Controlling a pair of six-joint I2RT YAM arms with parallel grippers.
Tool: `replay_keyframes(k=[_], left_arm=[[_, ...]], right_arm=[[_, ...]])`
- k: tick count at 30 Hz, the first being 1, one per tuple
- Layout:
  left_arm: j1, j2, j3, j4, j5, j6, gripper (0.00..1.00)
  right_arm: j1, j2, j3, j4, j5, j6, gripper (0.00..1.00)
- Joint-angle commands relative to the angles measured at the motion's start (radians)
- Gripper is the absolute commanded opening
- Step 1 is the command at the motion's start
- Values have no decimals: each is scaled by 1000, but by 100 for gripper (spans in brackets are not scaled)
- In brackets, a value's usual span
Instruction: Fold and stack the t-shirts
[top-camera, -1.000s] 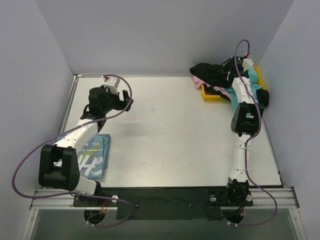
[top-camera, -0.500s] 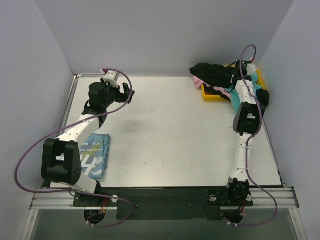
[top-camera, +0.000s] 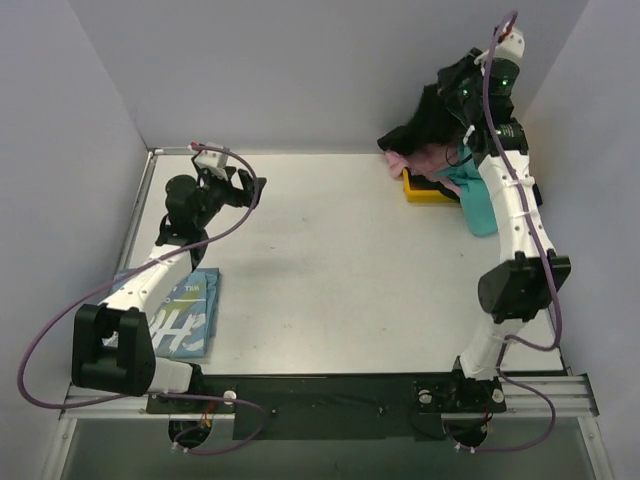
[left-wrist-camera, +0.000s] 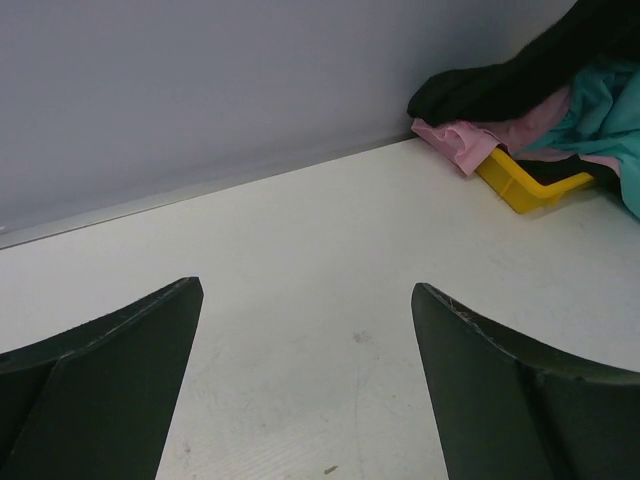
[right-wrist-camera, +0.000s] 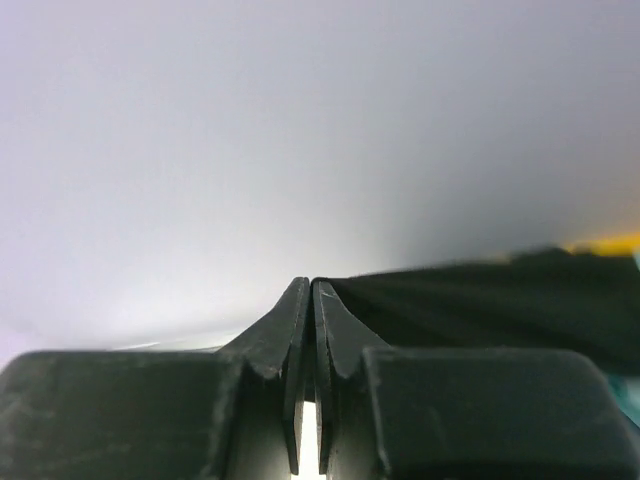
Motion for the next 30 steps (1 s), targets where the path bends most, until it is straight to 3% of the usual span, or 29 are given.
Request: replay_keyframes(k=[1,9,16,21,24,27,28,30], left_arm=[[-5,-98,-48,98,10,-21,97],[-11,-197,-132,113,-46,17,97],[-41,-249,-129,86,-68,101,97],[-41,-339,-66,-9,-51,193,97],[-41,-382,-66,-55,-104,206,97],[-41,-399,-65,-103,-241,215,97],[-41,-399,-68,-115,-255,218,97],[-44,-404,-83,-138,-235,226,97]], right_arm=[[140,-251,-17,162,-131,-177,0],[374,-462,44,241,-410,-240,0],[446,-535,-74,224,-398,-223,0],[553,-453,-125,146,-405,-162,0],[640,-304,-48,-19,-458,-182,0],[777,-160,176,-320,-557,-411,0],[802,-112,215,-468,-571,-468,0],[857,-94,249,-567,-597,-605,4]])
